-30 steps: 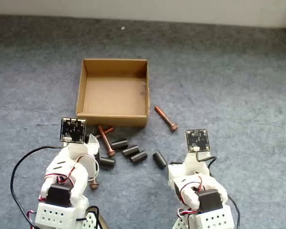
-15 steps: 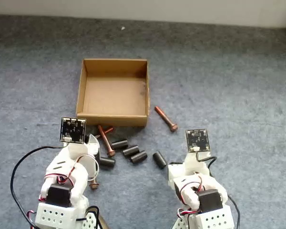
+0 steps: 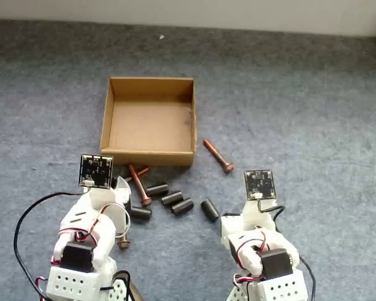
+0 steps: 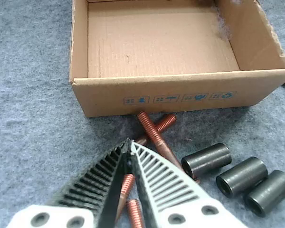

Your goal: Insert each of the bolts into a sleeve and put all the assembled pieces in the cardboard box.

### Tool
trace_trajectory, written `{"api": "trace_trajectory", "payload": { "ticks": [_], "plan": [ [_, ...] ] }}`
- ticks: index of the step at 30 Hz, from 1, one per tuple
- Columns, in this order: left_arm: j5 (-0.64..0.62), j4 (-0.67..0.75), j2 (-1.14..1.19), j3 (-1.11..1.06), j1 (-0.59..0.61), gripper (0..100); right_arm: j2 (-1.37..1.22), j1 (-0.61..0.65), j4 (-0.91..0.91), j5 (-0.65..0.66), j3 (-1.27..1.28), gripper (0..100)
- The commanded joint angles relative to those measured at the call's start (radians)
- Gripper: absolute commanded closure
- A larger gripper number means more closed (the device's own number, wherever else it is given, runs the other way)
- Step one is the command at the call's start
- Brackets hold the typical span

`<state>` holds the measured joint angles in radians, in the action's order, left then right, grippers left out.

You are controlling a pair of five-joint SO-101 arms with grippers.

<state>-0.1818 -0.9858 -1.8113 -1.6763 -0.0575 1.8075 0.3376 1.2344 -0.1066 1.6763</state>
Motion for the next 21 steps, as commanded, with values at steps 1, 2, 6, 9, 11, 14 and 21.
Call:
{"api": "trace_trajectory", "payload": {
  "ticks": [1,2,6,9,11,14,21],
  "plan": [
    [0.0,0.0,-0.01,-0.019,0.007,99,0.012,-0.008,0.005,-0.011,0.124,99.3],
    [0.0,0.0,-0.01,-0.019,0.007,99,0.012,-0.008,0.005,-0.011,0.124,99.3],
    [0.0,-0.04,-0.01,-0.019,0.004,99,0.012,-0.007,0.005,-0.006,0.124,99.3],
    [0.0,-0.124,-0.01,-0.019,0.005,99,0.012,-0.007,0.004,-0.011,0.122,99.3],
    [0.003,-0.144,-0.012,-0.019,0.008,99,0.012,-0.007,0.004,-0.006,0.122,99.3],
    [0.005,-0.127,-0.012,-0.01,0.01,99,0.012,-0.007,0.004,-0.006,0.122,99.3],
    [0.0,-0.055,-0.012,-0.01,0.147,99,0.012,-0.013,0.01,-0.006,0.116,99.3]
  ]
}}
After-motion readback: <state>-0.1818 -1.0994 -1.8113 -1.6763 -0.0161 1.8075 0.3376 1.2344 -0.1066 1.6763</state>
